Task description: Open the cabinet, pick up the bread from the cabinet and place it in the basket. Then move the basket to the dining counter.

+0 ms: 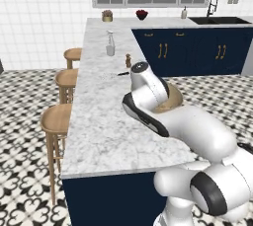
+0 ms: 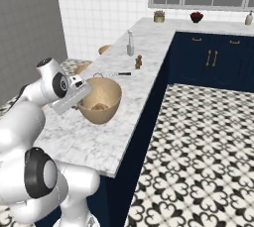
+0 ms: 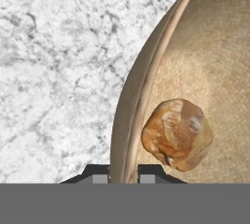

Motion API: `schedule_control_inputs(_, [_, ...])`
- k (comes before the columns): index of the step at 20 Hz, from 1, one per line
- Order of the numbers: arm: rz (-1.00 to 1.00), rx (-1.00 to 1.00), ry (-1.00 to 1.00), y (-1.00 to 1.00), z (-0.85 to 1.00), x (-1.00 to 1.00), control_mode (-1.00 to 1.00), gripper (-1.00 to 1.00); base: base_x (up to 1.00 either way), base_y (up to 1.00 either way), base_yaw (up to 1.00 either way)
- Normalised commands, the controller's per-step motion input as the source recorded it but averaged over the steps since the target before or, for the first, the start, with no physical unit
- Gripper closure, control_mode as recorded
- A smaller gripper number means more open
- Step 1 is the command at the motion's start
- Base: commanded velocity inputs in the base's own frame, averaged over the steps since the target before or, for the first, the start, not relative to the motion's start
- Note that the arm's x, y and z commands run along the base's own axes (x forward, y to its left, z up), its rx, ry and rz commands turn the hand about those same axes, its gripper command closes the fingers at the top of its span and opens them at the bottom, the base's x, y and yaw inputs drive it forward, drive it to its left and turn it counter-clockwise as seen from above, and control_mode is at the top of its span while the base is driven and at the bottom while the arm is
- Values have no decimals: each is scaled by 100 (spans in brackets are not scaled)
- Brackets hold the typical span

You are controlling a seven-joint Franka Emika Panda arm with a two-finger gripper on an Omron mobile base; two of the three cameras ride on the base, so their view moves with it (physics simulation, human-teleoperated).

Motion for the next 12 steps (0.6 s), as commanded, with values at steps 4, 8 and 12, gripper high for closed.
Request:
schedule_control_inputs(4, [0, 0, 0, 0, 0, 0, -100, 100, 0, 0, 0])
schedule_control_inputs(8, [0, 0, 0, 0, 0, -13, -100, 100, 0, 0, 0])
schedule_control_inputs(12, [2, 0, -1, 6, 0, -25, 100, 100, -75, 44, 5])
